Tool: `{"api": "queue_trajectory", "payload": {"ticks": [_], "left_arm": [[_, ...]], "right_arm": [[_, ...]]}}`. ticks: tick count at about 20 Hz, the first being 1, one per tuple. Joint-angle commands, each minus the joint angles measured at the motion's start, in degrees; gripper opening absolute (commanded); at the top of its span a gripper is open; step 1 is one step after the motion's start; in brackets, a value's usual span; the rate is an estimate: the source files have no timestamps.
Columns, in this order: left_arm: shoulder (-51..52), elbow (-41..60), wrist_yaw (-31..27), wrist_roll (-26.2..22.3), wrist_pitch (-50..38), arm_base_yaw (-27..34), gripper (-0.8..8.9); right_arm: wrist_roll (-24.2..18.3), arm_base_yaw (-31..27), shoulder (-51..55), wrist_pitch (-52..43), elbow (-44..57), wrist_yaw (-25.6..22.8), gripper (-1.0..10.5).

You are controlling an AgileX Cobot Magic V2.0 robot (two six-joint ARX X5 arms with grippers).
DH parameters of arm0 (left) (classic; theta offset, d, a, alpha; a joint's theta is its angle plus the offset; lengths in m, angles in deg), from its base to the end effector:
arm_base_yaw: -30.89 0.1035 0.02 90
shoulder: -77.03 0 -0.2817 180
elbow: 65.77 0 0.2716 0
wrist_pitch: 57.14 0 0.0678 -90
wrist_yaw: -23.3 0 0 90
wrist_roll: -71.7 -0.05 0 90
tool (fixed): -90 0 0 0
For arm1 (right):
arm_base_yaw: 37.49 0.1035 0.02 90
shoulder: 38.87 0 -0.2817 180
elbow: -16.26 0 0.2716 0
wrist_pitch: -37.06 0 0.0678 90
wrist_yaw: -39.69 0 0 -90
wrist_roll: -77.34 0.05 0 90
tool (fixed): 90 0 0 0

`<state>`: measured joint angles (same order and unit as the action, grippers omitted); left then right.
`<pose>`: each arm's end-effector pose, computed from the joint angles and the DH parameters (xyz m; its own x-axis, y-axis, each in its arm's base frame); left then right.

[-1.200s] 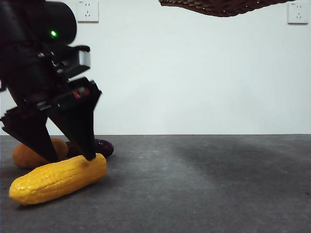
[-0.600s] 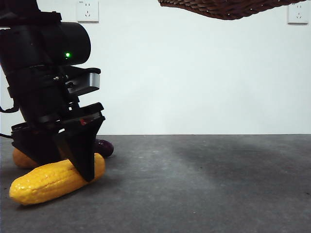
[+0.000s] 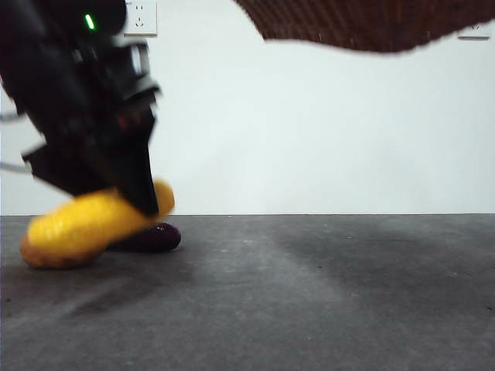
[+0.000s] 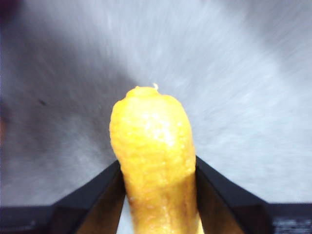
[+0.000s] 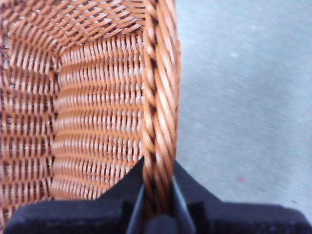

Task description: Help me put the vegetables on the table into the basket

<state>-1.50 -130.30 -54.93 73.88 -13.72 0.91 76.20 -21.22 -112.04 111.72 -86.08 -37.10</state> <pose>0.2464 -0.1539 0.2155 0.3547 -0.4401 -0.8249 0.5561 0.8085 -0.1922 0.2437 0.0830 0.4224 0.5911 0.4106 -0.6943 -0.4401 0.8855 0.1490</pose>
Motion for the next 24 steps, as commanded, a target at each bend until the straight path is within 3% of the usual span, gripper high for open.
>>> {"api": "queue_trajectory", "payload": {"ticks": [1,5,11,18,24], "left_arm": [[6.9,0.1,0.2,-0.1,2.4,-0.1,-0.08],[20.7,0.1,0.2,-1.0,6.4,-0.1,-0.08],[30.6,0.1,0.7,-1.2,7.9,-5.2,-0.08],[19.0,-0.7,0.6,-2.5,-3.8,-19.7,-0.08],[6.0,-4.6,0.2,-6.5,-2.2,-22.6,-0.09]], "right_arm": [[0.5,0.2,-2.1,-0.6,0.1,-0.4,-0.1],[2.7,0.2,-4.9,-5.5,6.2,0.2,-0.1],[11.3,1.9,-6.1,-22.7,23.5,7.9,-0.1],[15.9,12.3,-11.5,-31.1,28.6,7.8,-0.1],[17.6,16.0,-13.3,-34.9,28.6,7.8,-0.1]]}}
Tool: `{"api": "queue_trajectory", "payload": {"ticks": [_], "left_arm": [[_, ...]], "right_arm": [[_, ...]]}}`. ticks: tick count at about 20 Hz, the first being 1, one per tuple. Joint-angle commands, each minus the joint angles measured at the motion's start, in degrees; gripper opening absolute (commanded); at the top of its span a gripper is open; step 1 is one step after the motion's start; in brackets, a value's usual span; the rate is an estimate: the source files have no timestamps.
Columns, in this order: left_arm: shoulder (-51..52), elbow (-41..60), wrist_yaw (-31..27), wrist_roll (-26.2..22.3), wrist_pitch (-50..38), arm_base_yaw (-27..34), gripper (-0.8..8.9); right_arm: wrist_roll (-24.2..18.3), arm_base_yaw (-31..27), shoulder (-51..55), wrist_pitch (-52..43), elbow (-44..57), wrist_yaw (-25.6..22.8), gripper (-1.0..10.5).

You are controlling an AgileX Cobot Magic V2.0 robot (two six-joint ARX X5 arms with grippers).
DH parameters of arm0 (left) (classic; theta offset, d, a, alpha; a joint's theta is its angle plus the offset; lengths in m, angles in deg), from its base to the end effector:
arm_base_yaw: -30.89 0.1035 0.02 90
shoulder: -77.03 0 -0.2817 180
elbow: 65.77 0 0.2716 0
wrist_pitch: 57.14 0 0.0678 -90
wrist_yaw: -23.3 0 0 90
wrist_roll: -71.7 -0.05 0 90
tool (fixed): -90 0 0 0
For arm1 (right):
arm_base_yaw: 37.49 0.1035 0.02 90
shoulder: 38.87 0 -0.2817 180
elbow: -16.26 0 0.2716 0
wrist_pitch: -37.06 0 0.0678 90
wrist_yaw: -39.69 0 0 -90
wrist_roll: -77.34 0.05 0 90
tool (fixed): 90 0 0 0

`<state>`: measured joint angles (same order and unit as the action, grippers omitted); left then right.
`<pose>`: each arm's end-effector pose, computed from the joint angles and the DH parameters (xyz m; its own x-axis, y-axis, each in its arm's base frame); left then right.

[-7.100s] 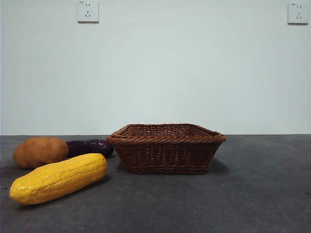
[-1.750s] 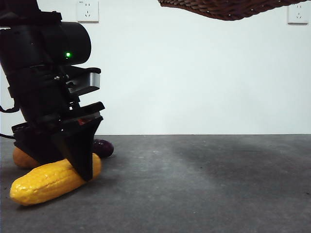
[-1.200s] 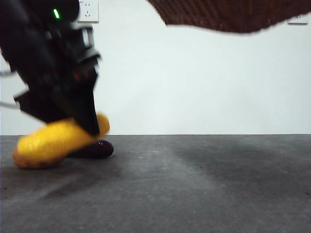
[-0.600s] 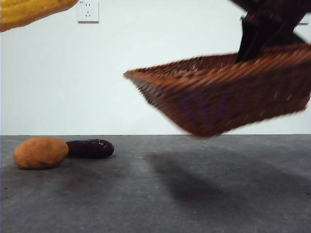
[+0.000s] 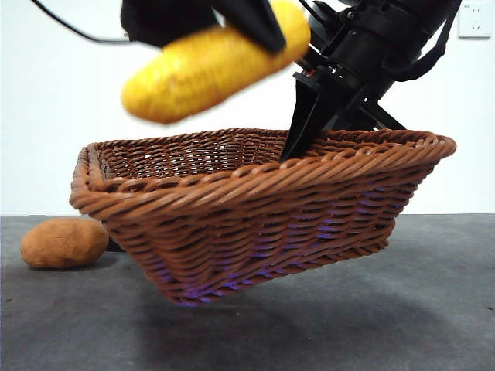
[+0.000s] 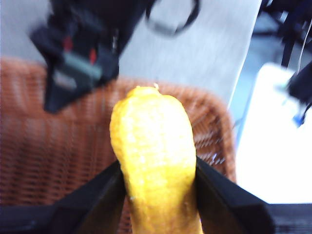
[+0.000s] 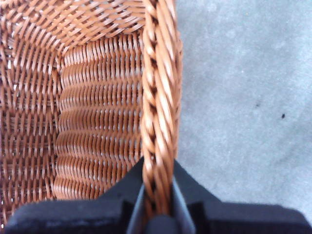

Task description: Help me put the vegetables on the table into the basket

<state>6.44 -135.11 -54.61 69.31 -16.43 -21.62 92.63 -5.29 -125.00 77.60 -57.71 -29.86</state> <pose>0.1650 -0.2323 0.2852 0.2764 -0.7044 -0.6538 0.8869 0.4490 -0.1089 0.2750 0.1938 0.2361 0.2943 0.5982 -0.7453 -0.4769 0.7678 0.4279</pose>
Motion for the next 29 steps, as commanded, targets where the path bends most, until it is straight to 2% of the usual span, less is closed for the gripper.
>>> {"api": "queue_trajectory", "payload": {"ticks": [1,7,8,9,10,11,16,18,20,22,24,25,27,29], "left_arm": [[-3.7,0.2,-0.2,-2.8,1.2,-0.1,-0.09],[-13.4,0.2,-0.1,-3.8,0.1,-0.1,0.07],[-13.9,0.2,0.4,-3.8,-0.1,-0.1,0.75],[-14.0,0.2,0.9,-3.5,-0.2,-0.1,2.35],[-13.9,0.2,1.9,-3.1,-0.4,-0.1,4.34],[-13.9,0.2,2.0,-2.5,-0.5,-0.1,5.34],[-13.1,-1.2,1.8,-2.3,0.3,0.1,5.34],[-12.2,-5.0,0.9,-2.5,4.4,0.3,5.34],[-11.0,-10.3,-1.6,-4.2,10.7,1.3,5.34],[-8.9,-15.0,-7.6,-8.4,17.6,3.1,5.34],[-5.6,-17.6,-14.4,-13.7,23.4,7.1,5.34],[-3.5,-17.7,-15.9,-16.1,24.6,10.3,5.34],[-0.2,-17.7,-15.9,-19.6,25.3,18.8,5.34],[0.8,-17.7,-11.2,-24.5,25.8,27.5,5.34]], "right_arm": [[1.2,0.1,-0.3,-0.8,0.2,0.5,-0.1],[1.2,0.1,-0.3,-1.0,0.2,0.9,-0.1],[1.1,0.1,-0.3,-1.0,0.2,1.2,-0.1],[1.0,0.1,-0.3,-1.0,0.2,1.2,-0.1],[0.9,0.1,-0.3,-1.0,0.2,1.2,-0.1],[0.9,0.1,-0.3,-1.0,0.2,1.2,-0.1],[0.5,0.1,-0.3,-0.8,0.2,1.2,-0.1],[0.5,0.0,-0.3,-0.8,0.2,1.1,-0.1],[0.0,-0.6,-0.2,-0.7,0.0,0.6,-0.1],[-0.2,-2.4,0.3,-0.7,-0.7,0.6,-0.1],[-1.3,-5.7,1.7,1.6,-2.6,0.8,-0.1],[-2.7,-7.5,2.7,3.8,-4.3,0.8,-0.1],[-5.7,-11.2,4.6,8.8,-8.3,0.8,-0.1],[-8.5,-14.3,6.2,13.4,-12.7,0.8,-0.1]]}}
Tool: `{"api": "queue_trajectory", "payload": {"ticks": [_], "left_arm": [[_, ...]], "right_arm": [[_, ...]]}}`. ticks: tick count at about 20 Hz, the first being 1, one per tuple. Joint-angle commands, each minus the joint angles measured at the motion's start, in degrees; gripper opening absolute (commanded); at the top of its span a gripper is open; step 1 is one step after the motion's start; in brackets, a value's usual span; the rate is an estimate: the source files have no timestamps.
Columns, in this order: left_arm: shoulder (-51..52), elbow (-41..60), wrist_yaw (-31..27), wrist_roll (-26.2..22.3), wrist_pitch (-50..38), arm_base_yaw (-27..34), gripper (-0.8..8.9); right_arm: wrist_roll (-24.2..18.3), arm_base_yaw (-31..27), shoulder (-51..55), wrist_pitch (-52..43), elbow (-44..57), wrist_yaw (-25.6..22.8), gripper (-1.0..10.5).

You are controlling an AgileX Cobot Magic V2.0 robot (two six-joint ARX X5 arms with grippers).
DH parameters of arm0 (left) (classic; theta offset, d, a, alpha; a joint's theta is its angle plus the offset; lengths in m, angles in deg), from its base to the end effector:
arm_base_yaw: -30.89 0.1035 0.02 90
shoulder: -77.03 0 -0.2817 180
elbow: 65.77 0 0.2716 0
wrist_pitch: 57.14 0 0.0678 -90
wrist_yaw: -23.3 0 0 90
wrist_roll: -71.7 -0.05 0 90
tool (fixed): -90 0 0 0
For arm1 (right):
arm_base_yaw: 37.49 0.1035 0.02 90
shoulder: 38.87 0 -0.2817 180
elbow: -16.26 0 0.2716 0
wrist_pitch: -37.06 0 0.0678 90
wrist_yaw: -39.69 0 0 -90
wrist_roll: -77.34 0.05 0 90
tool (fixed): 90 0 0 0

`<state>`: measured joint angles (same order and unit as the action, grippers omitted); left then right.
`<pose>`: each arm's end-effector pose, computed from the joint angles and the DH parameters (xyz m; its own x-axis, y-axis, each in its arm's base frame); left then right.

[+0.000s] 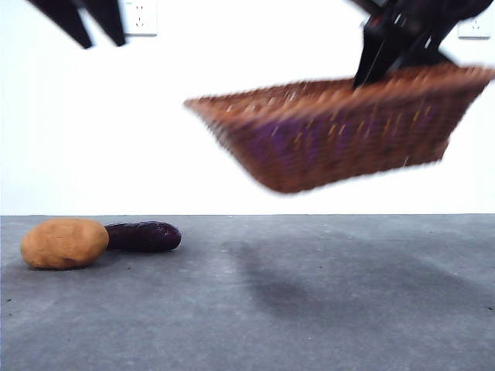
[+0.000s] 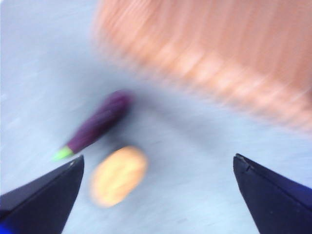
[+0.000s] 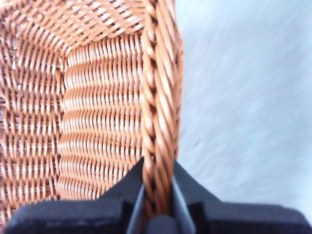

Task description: Help me put the vegetables on the table into the basket

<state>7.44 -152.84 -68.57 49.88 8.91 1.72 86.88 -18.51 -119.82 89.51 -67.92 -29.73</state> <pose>0.2267 -0.1247 0.3608 0.5934 -0.2939 -0.7494 0.6781 0.6841 0.2687 0.2985 0.1213 0.3102 0.4639 0.5313 -0.7089 -0.3957 0.8402 0.3707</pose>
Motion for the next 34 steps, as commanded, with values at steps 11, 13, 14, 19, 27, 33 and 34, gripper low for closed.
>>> {"api": "queue_trajectory", "payload": {"ticks": [11,13,14,19,27,33,34], "left_arm": [[-16.5,0.1,18.5,-13.4,-1.7,22.9,5.34],[-20.0,0.1,18.4,-14.8,-2.6,22.9,5.34],[-21.9,0.1,18.4,-14.9,-3.3,22.9,5.34],[-29.2,0.1,18.4,-15.9,-6.4,22.9,5.34],[-36.2,0.1,18.6,-15.8,-9.3,22.8,5.29],[-39.0,0.1,18.6,-13.6,-8.3,22.2,1.87],[-39.0,0.1,18.6,-13.2,-8.2,22.1,1.32]], "right_arm": [[-10.3,-9.3,2.5,9.9,-12.7,7.8,-0.1],[-10.3,-10.5,2.5,9.6,-12.7,8.7,-0.1],[-10.4,-11.1,2.5,9.5,-12.7,9.2,-0.1],[-10.3,-12.7,2.5,9.6,-12.7,11.0,-0.1],[-11.1,-12.7,2.5,9.6,-12.7,11.0,-0.1],[-11.2,-12.7,2.5,9.4,-12.7,10.9,-0.1],[-11.2,-12.7,2.5,9.4,-12.7,10.9,-0.1]]}}
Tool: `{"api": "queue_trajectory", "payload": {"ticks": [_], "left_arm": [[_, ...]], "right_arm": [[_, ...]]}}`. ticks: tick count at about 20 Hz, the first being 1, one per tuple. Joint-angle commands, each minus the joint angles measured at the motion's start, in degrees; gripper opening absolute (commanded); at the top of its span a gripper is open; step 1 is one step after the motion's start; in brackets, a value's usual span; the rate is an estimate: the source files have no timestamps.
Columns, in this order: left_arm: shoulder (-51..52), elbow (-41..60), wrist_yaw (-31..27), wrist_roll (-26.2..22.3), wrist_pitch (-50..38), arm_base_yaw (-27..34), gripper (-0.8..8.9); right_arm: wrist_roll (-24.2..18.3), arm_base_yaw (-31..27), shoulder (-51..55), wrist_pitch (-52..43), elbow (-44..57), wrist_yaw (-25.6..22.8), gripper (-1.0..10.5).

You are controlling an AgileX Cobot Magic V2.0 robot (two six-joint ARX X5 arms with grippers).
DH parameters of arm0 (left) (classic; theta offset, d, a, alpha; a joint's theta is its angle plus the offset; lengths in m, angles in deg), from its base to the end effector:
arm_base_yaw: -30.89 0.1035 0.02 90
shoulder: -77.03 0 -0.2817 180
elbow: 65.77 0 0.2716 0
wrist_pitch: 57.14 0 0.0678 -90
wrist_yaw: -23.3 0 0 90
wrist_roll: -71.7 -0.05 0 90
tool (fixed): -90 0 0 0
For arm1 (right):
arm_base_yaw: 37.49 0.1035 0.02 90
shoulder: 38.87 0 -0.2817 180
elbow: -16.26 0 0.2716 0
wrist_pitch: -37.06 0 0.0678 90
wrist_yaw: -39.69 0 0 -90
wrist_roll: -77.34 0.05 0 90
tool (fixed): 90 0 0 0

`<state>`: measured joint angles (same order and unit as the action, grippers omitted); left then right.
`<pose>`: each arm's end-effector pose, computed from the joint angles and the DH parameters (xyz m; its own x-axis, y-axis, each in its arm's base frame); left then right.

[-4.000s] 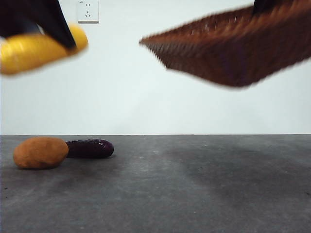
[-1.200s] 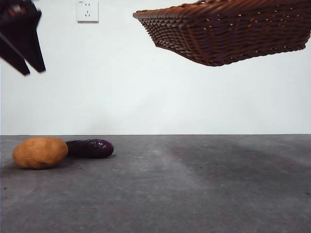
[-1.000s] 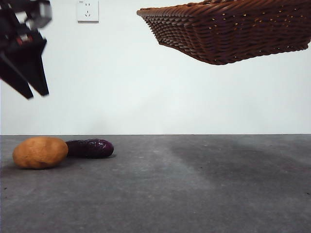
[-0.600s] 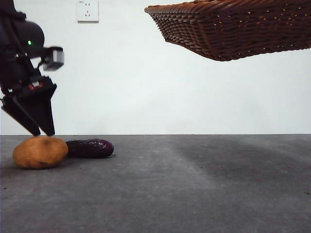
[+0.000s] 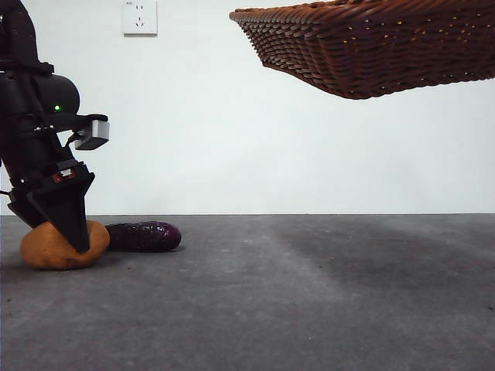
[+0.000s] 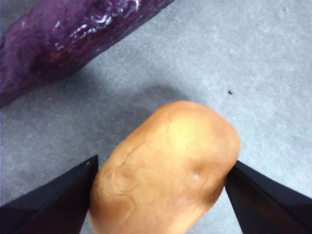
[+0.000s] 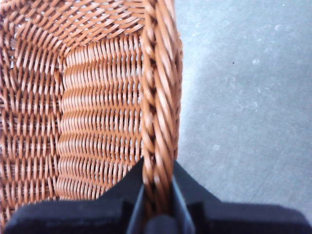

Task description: Help me put the vegetables on the table into the basket

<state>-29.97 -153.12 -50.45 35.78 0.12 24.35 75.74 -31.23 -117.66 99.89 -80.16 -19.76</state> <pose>0.3803 -0.0577 0.1688 0.1841 -0.3028 -0.9351 0.7072 0.7015 -0.0879 0.2976 0.0582 0.3834 0.5478 0.5714 -0.6111 -0.4694 0.8145 0.3409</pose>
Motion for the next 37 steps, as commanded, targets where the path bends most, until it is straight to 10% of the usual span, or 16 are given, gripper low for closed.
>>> {"api": "queue_trajectory", "payload": {"ticks": [1,10,21,28,37], "left_arm": [[-1.6,0.3,0.5,1.3,0.5,-0.6,0.73],[3.4,0.3,1.3,4.9,4.2,-0.4,-0.08],[39.7,0.3,8.2,11.4,11.0,-2.7,-0.08],[42.9,0.3,7.1,16.4,9.9,-19.5,-0.08],[22.7,0.3,1.7,19.9,0.2,-37.2,-0.08]], "right_arm": [[0.0,0.0,0.3,-1.0,-0.5,1.0,-0.1],[0.0,0.0,0.1,-0.3,-0.3,-0.5,-0.1],[4.9,0.3,-1.9,-8.9,16.9,1.8,-0.1],[14.3,12.1,-2.0,-20.9,24.4,0.5,-0.1],[19.8,18.8,-2.0,-26.2,24.4,-3.4,-0.1]]}}
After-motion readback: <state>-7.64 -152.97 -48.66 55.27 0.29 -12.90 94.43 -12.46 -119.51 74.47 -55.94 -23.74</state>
